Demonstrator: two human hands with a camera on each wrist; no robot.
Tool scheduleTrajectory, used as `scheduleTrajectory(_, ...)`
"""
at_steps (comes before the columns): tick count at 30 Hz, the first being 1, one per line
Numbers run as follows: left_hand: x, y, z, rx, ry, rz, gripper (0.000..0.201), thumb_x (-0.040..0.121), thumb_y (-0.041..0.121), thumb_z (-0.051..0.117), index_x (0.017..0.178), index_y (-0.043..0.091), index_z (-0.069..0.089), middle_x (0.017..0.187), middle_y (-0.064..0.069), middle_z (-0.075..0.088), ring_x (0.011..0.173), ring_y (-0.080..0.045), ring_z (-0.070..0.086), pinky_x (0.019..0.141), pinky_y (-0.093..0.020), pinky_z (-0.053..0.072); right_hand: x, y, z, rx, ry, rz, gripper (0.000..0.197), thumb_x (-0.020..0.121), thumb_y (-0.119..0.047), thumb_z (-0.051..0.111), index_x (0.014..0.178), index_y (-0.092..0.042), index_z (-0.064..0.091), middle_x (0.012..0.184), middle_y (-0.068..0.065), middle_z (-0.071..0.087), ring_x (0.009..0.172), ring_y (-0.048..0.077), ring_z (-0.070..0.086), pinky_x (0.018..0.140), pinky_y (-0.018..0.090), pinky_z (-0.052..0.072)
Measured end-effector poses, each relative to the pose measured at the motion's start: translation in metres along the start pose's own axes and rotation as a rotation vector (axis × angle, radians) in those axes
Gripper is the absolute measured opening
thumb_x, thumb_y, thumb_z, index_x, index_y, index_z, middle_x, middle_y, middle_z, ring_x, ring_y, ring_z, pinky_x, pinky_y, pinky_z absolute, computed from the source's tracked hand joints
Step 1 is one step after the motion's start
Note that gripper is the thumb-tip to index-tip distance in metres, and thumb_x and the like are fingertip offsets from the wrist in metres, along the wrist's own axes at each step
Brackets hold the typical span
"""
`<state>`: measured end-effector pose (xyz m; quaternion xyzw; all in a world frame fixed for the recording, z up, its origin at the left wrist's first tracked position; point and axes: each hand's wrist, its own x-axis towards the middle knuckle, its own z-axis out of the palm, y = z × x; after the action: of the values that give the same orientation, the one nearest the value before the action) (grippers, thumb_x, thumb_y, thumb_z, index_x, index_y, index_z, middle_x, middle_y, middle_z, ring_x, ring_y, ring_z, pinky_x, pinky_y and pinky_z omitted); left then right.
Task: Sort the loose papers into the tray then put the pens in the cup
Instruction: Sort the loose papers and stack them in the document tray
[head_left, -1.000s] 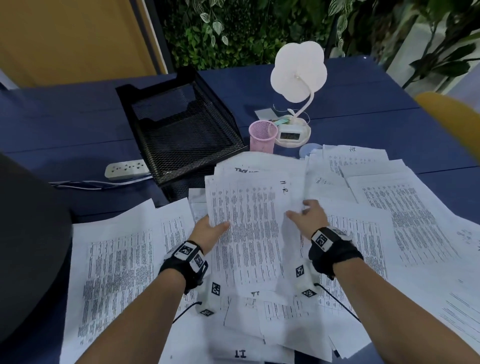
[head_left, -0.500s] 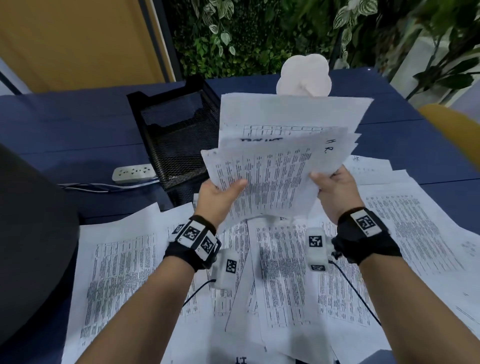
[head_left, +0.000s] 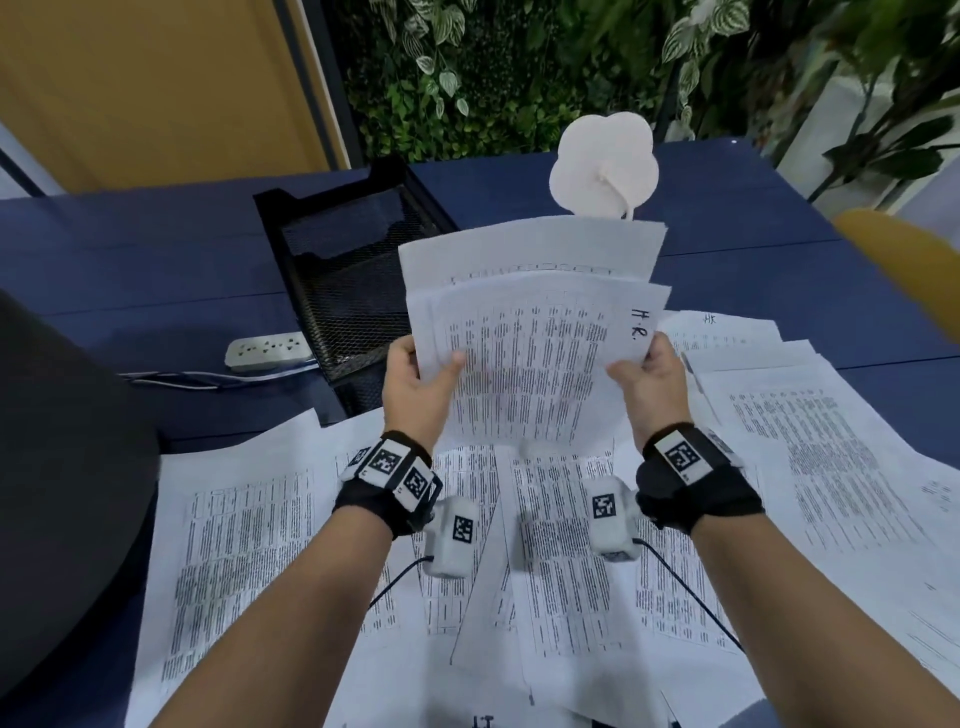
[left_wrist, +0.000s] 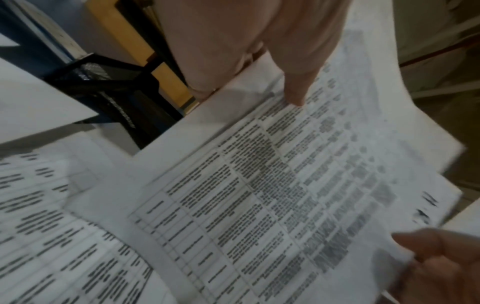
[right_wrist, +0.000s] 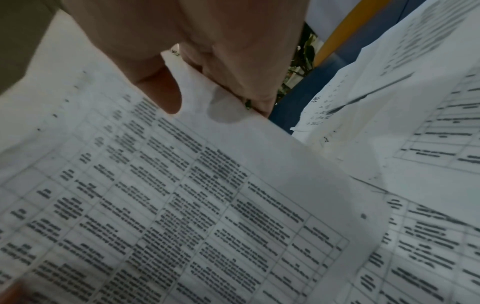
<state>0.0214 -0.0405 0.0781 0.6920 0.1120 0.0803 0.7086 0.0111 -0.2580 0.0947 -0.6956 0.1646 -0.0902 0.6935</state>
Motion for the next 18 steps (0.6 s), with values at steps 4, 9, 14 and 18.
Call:
scheduleTrajectory(4,0.008,-0.008,0.001,-0.09,-0.066,-0.11,0.028,0.086,0.033,0.066,0.111,0.026,0.055,0.113,0.004,0.066,0.109,-0.012,0.06,0.1,-0.036,0.046,0.003,0.007,0.002,0.006,-0.078,0.142,0.045,0.074,0.003,0.05,0.116,-0.013,0.046,0.125,0.016,0.056,0.115,0.033,0.053,0.103,0.047,0.039)
scheduleTrajectory(9,0.009,-0.011,0.006,-0.124,-0.144,-0.146,0.037,0.088,0.012,0.064,0.123,0.017,0.053,0.121,-0.002,0.064,0.114,-0.016,0.06,0.104,-0.04,0.044,0.004,0.017,0.007,-0.072,0.008,0.084,0.024,0.081,0.005,0.053,0.098,-0.011,0.047,0.099,0.009,0.06,0.094,0.028,0.058,0.087,0.044,0.048)
scheduleTrajectory(14,0.01,-0.029,-0.001,0.004,-0.257,-0.255,0.055,0.084,0.027,0.07,0.133,0.017,0.046,0.134,0.0,0.056,0.126,-0.019,0.05,0.11,-0.044,0.034,0.006,0.036,0.0,-0.261,-0.121,0.227,0.026,0.089,-0.007,0.05,0.113,-0.007,0.039,0.103,0.004,0.046,0.098,0.02,0.045,0.087,0.034,0.039)
scheduleTrajectory(18,0.001,-0.039,-0.001,0.092,-0.236,-0.315,0.068,0.088,0.033,0.063,0.146,0.02,0.031,0.15,0.004,0.033,0.133,-0.014,0.037,0.114,-0.045,0.028,0.004,0.052,-0.002,-0.42,-0.148,0.216,0.016,0.094,-0.006,0.043,0.085,-0.012,0.032,0.072,0.0,0.031,0.06,0.013,0.033,0.053,0.026,0.03)
